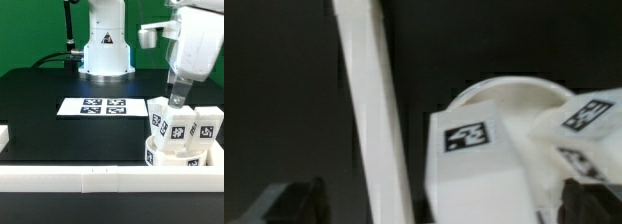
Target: Assemble stool
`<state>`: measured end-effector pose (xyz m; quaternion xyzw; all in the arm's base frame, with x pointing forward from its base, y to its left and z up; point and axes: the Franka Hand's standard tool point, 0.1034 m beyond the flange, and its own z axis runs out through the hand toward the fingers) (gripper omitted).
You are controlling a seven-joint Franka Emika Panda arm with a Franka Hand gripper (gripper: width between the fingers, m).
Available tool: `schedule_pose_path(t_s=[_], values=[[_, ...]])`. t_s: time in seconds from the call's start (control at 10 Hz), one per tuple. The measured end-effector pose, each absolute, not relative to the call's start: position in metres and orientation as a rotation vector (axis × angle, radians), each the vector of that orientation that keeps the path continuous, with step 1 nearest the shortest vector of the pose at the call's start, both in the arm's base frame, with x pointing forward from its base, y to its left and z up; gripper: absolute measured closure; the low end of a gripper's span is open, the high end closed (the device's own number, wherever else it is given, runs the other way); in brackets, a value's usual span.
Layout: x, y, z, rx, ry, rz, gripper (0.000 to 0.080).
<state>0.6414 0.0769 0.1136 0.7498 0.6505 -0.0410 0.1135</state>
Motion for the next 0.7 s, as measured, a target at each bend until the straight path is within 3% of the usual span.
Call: schedule_pose_path(t_s=[0.7], values=[[0.6375, 0.0711, 0.1031, 2.215, 1.901, -0.169, 0.0150]])
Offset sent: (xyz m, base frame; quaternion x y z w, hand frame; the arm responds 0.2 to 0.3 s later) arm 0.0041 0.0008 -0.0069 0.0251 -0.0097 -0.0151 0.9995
